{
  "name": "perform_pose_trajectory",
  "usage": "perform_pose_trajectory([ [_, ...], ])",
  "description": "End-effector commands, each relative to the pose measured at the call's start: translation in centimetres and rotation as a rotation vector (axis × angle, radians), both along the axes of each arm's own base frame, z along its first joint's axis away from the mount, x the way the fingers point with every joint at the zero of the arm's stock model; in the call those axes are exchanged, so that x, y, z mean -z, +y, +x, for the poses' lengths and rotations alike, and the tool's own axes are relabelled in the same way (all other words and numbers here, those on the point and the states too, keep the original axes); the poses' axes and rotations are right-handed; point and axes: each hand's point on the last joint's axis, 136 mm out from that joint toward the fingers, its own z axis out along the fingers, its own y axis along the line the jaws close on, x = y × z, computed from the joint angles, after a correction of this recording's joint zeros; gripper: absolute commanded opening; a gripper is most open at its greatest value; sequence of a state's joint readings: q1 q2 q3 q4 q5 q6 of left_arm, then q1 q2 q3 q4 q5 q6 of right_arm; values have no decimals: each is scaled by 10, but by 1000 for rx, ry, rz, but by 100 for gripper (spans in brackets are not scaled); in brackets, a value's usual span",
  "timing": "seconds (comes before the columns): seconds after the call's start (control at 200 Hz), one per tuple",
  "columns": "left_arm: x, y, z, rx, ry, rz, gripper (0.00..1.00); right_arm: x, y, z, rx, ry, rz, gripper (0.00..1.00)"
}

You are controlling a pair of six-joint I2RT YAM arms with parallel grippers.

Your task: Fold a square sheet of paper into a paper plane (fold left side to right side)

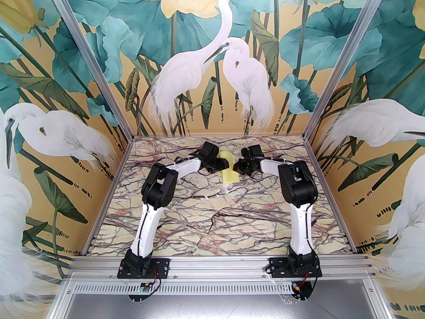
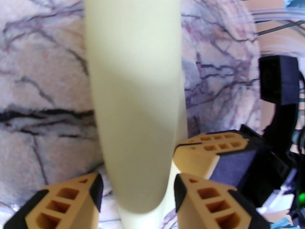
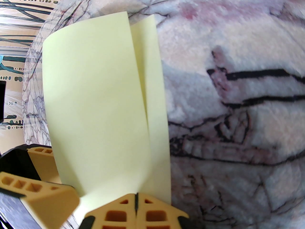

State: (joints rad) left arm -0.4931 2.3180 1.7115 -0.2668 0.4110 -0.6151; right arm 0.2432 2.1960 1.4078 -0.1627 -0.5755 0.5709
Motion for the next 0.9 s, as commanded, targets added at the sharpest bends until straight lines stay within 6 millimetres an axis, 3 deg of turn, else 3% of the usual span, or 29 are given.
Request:
perform_pose_trajectory([
  [0.0, 5, 4, -5, -26, 52, -34, 53, 12, -3, -4, -1, 26, -45, 0],
  [0.065, 10, 6, -5, -36, 61, -25, 45, 12, -3, -4, -2, 26, -42, 0],
  [0.29, 18, 6, -3, -45, 74, -8, 45, 2, -2, -3, -7, 8, -30, 3],
  [0.44, 22, 6, -3, -28, 70, 85, 40, -30, -2, 2, -1, -66, -3, 9],
  [0.46, 36, 7, -6, -23, 92, 104, 40, -36, -3, 2, 2, -79, 1, 10],
  [0.63, 46, 5, -9, 0, 100, 151, 41, -79, -15, 7, 52, -176, 35, 17],
  [0.74, 48, 3, -11, 23, 101, 166, 43, -91, -28, 10, 99, -202, 36, 18],
  [0.895, 50, 2, -13, 48, 100, 189, 43, -89, -39, 12, 132, -200, 31, 19],
])
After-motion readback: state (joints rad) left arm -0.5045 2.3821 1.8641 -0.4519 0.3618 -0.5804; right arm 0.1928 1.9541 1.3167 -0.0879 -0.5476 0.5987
